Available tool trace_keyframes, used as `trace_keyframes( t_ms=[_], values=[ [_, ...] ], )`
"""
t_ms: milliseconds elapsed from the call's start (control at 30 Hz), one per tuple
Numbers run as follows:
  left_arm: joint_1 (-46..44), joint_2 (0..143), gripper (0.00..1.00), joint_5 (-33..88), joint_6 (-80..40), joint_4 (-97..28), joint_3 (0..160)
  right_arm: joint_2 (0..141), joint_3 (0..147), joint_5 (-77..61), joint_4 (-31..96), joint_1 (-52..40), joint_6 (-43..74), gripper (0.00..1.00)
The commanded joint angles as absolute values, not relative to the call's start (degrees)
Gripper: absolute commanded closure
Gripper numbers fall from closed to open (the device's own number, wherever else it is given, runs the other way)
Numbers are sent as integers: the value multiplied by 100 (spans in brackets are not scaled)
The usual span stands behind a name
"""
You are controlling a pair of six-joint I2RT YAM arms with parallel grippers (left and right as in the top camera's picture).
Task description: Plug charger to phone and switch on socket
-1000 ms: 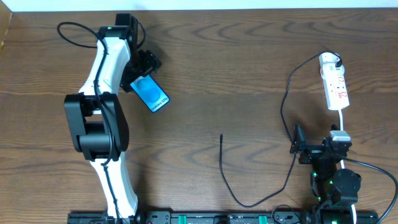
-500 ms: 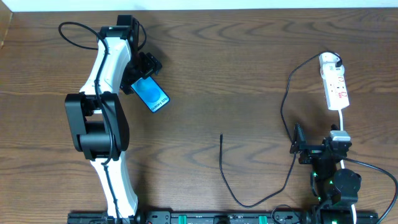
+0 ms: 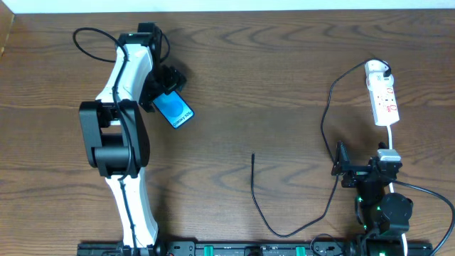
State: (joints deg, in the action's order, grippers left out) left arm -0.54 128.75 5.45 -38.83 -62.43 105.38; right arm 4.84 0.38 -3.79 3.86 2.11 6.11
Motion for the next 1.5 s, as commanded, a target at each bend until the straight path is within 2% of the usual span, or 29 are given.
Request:
trace_keyframes(
  t_ms=[0, 1167, 1467],
  values=[
    [-36, 12929, 1, 491, -3933, -6248, 10556, 480, 32, -336, 410, 178, 617, 1],
    [-36, 13310, 1, 738, -3931, -6095, 10477, 480, 32, -336, 410, 178, 617, 1],
    [-36, 13310, 1, 1116, -3909, -6097, 10350, 480, 32, -336, 410, 178, 617, 1]
  ],
)
